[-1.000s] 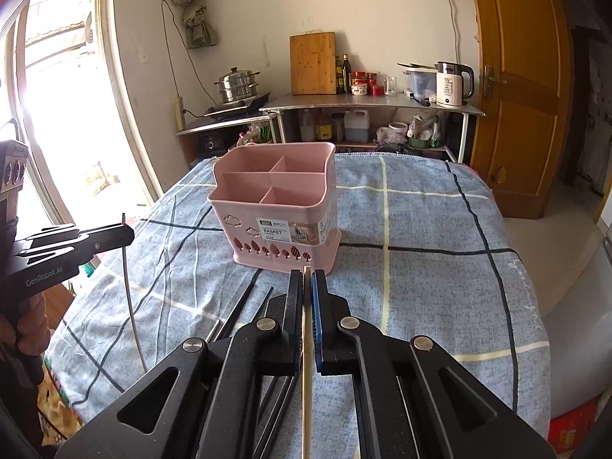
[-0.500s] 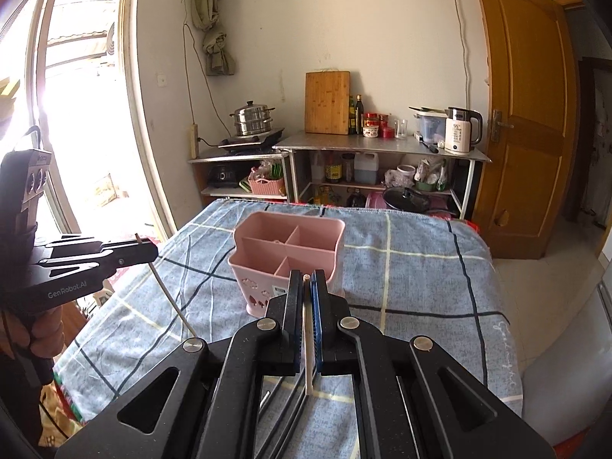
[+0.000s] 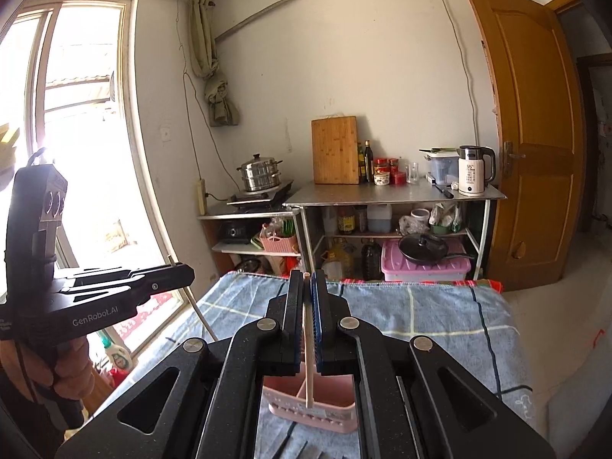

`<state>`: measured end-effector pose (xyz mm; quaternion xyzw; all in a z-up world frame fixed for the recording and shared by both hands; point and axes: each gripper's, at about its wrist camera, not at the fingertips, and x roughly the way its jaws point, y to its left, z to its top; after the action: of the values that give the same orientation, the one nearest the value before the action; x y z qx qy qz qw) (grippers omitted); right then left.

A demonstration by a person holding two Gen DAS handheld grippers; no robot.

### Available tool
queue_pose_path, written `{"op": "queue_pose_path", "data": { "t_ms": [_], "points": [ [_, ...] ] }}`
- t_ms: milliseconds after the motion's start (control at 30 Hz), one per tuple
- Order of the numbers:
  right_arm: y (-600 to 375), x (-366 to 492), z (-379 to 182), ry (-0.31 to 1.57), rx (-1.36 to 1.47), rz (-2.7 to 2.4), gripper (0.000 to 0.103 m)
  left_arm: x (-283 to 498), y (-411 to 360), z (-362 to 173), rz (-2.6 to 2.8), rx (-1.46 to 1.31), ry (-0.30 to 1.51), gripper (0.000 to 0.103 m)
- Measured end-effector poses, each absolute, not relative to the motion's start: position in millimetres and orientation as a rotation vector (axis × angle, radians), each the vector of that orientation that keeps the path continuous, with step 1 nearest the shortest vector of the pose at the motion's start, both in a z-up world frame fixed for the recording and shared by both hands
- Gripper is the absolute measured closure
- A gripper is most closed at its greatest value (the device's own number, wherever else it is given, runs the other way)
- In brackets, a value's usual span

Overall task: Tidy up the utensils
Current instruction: 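Carry both wooden chopsticks to the pink basket and lower them into it, then open both tools to release the chopsticks and pull back from the basket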

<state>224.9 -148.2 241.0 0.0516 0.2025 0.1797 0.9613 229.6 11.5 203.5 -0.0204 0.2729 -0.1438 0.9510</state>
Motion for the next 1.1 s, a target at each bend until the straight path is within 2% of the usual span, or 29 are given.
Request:
{"op": "queue_pose_path", "data": {
  "t_ms": [233,700,767,833,900,967,1100],
  "points": [
    [-129.1,254.5,227.3,0.425,0.156,0.391,0.099,252.6,14.5,185.2,-0.292,-0.060,0.547,0.097],
    [-114.0,282.1,146.5,0.615,0.117,0.376,0.099,265.8,27.8,119.9,-0.279,-0.117,0.642,0.097],
    [-114.9,282.9,143.4,0.630,0.111,0.374,0.099,263.6,28.9,117.9,-0.274,-0.117,0.642,0.093],
    [-113.5,282.6,141.9,0.643,0.102,0.373,0.099,262.1,31.8,120.7,-0.276,-0.121,0.634,0.077],
    [-114.6,278.5,143.9,0.635,0.097,0.367,0.095,255.9,34.0,126.4,-0.272,-0.125,0.612,0.069],
    [-117.6,272.5,150.1,0.614,0.094,0.365,0.085,246.3,36.0,134.2,-0.269,-0.121,0.581,0.066],
    [-127.2,255.2,162.3,0.573,0.093,0.356,0.084,224.4,41.1,145.4,-0.258,-0.119,0.529,0.061]
  ]
}}
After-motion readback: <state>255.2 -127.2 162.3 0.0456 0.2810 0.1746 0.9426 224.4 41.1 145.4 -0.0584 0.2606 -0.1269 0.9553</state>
